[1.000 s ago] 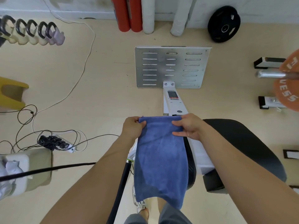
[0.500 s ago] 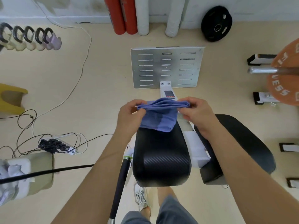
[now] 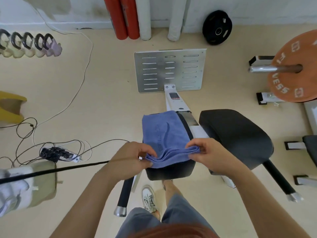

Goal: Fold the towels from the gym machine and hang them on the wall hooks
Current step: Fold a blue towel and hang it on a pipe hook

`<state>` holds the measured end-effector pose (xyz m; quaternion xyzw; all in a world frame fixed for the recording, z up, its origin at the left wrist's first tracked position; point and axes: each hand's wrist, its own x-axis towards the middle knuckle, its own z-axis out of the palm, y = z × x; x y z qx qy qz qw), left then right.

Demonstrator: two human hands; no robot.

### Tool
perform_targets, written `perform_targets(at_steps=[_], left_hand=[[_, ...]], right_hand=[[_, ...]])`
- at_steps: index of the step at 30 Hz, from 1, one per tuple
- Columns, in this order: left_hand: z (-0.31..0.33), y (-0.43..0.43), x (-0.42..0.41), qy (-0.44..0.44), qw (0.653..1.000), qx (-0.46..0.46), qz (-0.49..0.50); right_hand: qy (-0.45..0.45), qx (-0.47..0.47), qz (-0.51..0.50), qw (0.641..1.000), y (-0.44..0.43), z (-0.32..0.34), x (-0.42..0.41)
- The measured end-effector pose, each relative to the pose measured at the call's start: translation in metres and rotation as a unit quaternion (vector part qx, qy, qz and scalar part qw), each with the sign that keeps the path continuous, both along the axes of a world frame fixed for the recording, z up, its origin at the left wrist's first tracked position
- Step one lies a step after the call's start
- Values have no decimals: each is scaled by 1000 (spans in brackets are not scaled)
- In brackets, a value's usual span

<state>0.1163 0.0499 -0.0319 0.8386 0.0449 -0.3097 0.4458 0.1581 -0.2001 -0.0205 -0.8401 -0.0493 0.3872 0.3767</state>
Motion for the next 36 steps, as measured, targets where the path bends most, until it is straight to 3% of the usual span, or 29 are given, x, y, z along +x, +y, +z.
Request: perform_targets(at_steps=[4, 9, 13, 18, 24, 26, 29, 30, 32, 34, 36], left_hand=[[6, -3, -14, 109, 987, -106, -51], [-11, -1, -16, 142, 961, -215, 96], [-24, -12, 5, 104, 964, -133, 203], [-37, -17, 37, 32, 974, -37, 223], [-55, -8, 75, 155, 955, 18, 252], [-58, -3, 84, 155, 959, 75, 226], [-62, 2, 95, 44, 966, 253, 25], [-62, -1, 100, 7, 968, 249, -15], [-62, -13, 113, -10, 987, 151, -52], [-64, -27, 125, 44, 994, 64, -71], [-70, -37, 132, 91, 990, 52, -90]], right_hand=[[38, 13, 82, 996, -4, 9, -22], [47, 25, 69, 996, 0, 3, -10], [-32, 31, 8, 999, 17, -22, 15], [-114, -4, -18, 993, 47, -54, 49], [-50, -90, 17, 994, 60, -88, 77], [-36, -108, 45, 992, 64, -94, 84], [-32, -124, 100, 987, 69, -96, 91], [-44, -130, 123, 983, 70, -95, 91], [-88, -147, 166, 971, 71, -94, 89], [-127, -159, 183, 962, 71, -95, 85], [-126, -140, 156, 970, 68, -99, 83]])
